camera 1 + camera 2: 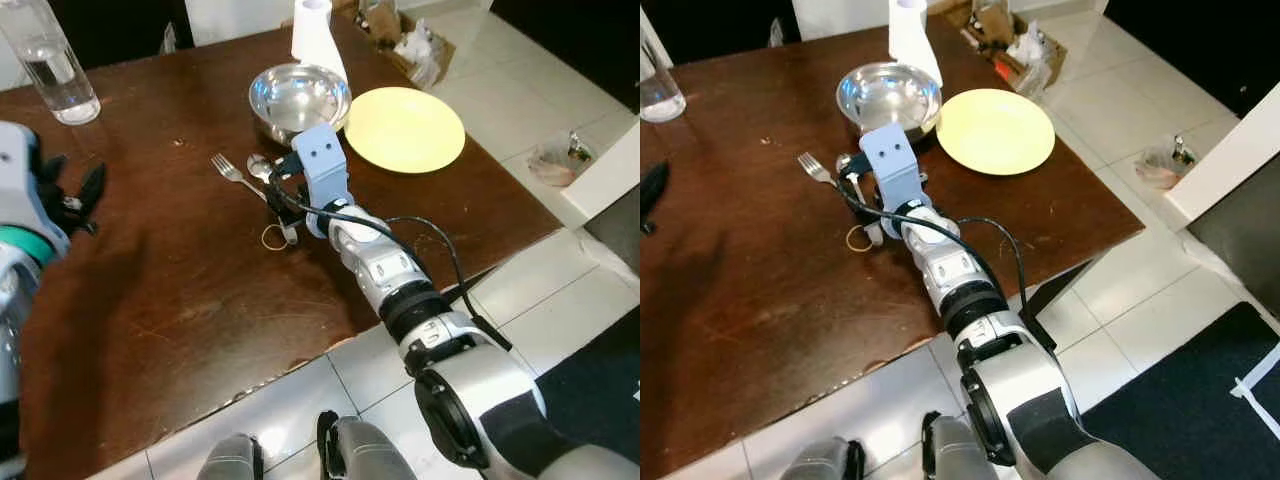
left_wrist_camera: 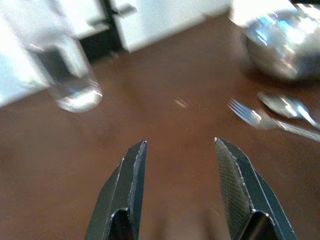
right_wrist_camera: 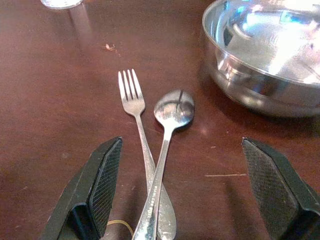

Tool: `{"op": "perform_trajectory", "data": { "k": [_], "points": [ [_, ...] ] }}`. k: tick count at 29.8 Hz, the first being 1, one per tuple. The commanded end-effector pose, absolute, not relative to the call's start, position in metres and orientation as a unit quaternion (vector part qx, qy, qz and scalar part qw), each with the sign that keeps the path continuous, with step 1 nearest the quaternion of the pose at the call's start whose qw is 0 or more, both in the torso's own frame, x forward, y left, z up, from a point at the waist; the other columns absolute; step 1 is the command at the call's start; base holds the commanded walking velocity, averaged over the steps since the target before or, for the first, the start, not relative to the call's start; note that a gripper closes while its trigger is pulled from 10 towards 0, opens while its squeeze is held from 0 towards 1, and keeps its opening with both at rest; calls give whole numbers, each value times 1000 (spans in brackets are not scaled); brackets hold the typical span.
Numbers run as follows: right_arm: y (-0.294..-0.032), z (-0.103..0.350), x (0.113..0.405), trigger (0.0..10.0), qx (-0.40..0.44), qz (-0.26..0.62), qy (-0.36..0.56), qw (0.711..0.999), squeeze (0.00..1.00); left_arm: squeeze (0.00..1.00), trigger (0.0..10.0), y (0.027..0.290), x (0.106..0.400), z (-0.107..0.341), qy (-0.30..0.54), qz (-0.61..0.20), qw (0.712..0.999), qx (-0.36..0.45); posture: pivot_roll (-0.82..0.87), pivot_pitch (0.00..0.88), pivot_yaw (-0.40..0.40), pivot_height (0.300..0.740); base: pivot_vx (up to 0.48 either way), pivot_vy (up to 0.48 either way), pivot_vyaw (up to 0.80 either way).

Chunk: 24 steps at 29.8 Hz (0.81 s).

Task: Setting the table

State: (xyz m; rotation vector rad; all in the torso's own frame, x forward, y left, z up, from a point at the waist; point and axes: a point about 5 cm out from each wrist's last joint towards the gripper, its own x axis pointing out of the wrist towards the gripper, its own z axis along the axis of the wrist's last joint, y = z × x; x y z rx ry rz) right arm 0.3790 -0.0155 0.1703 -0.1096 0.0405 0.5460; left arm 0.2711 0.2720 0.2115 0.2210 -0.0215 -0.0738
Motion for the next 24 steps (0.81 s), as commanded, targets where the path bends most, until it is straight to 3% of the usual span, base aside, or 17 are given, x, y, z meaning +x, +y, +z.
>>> {"op": "perform_trajectory", "data": {
  "k": [1,11,16,17,18,20,21,23,24],
  "points": [
    [-13,165,378,10000,-48,277,36,959,0,0,10000,268,267,212,-3,-52,991,122,120,156,-19,740,0,0,0],
    [-10,148,375,10000,-67,305,94,945,0,0,10000,269,250,211,13,-47,992,120,130,170,-27,740,0,0,0],
    [-15,121,367,10000,-154,325,147,922,0,0,10000,266,250,210,18,-49,991,124,126,169,-24,740,0,0,0],
    [-17,118,367,9294,-161,316,153,922,0,0,10000,266,250,210,18,-48,991,122,121,163,-22,740,0,0,0],
    [-20,115,367,3804,-172,309,158,922,0,0,10000,266,250,210,17,-46,991,121,121,161,-23,740,0,0,0],
    [-22,113,367,3804,-172,302,164,923,0,0,10000,267,250,210,17,-44,992,119,121,161,-23,740,0,0,0],
    [-26,109,366,1490,-169,297,177,923,0,0,10000,268,251,210,18,-41,992,117,118,157,-22,740,0,0,0],
    [-26,108,366,1490,-167,297,180,923,0,0,10000,268,251,210,18,-41,992,117,118,157,-22,740,0,0,0],
    [-27,106,365,0,-152,296,189,924,0,0,10000,268,251,210,18,-40,992,115,115,152,-22,740,0,0,0]
  ]
}}
